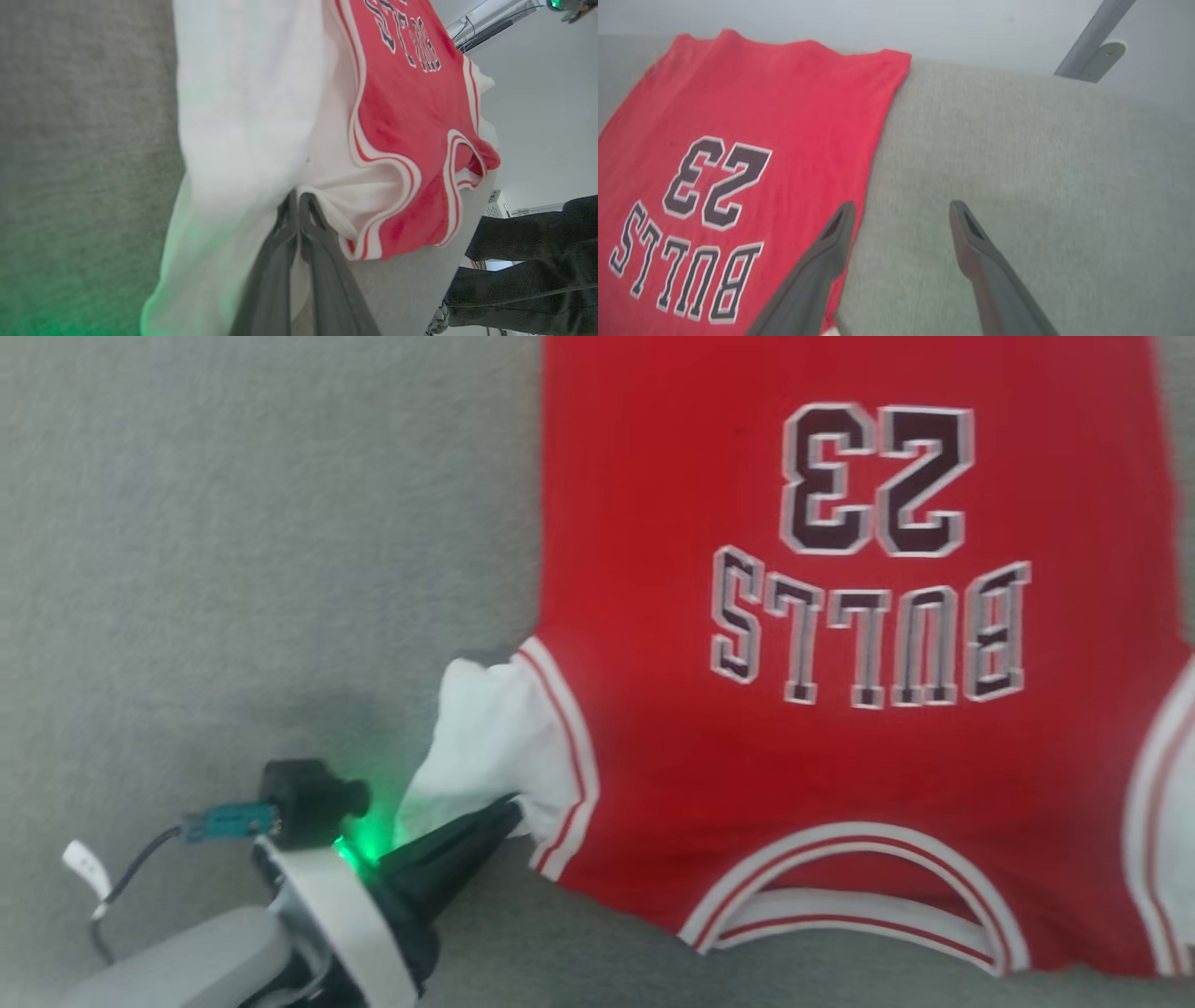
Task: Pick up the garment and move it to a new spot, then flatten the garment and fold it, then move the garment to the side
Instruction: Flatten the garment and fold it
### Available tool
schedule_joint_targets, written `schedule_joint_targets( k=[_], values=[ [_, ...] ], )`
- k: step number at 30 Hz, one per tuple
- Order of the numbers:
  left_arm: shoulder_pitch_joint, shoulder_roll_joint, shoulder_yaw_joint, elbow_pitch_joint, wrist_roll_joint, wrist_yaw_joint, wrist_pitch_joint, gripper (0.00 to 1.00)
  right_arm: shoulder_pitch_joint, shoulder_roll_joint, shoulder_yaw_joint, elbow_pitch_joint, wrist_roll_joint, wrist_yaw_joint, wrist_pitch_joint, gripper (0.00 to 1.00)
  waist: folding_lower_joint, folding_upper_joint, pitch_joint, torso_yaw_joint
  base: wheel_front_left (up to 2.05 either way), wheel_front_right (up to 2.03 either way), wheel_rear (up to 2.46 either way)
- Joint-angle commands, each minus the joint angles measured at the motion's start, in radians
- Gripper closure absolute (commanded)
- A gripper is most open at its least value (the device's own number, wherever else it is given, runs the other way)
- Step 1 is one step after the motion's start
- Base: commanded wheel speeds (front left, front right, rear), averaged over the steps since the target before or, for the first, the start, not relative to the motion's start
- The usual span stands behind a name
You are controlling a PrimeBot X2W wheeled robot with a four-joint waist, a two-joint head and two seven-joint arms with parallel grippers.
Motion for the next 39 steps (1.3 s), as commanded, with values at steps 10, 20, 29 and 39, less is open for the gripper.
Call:
schedule_joint_targets(
  k=[10, 20, 29, 39],
  values=[
    [-0.126, -0.171, -0.073, 0.039, 0.004, 0.005, 0.017, 1.00, -0.585, 0.119, 0.184, 0.396, -0.377, 0.000, 0.203, 0.00, 0.0002, -0.0001, 0.163, 0.174, 0.00, 0.00, 0.00],
    [-0.130, -0.214, -0.070, 0.055, 0.017, 0.010, 0.023, 1.00, -0.794, 0.172, 0.227, 0.666, -0.549, 0.000, 0.363, 0.00, 0.0002, -0.0001, 0.220, 0.206, 0.00, 0.00, 0.00],
    [-0.140, -0.206, -0.028, 0.066, 0.025, 0.011, 0.023, 1.00, -0.805, 0.178, 0.248, 0.688, -0.517, 0.000, 0.321, 1.00, 0.0002, -0.0001, 0.199, 0.169, 0.00, 0.00, 0.00],
    [-0.038, -0.145, 0.089, 0.074, 0.030, 0.011, 0.015, 1.00, -0.595, 0.089, 0.293, 0.536, -0.266, 0.000, 0.277, 1.00, 0.0002, -0.0001, 0.057, 0.089, 0.00, 0.00, 0.00]
  ],
)
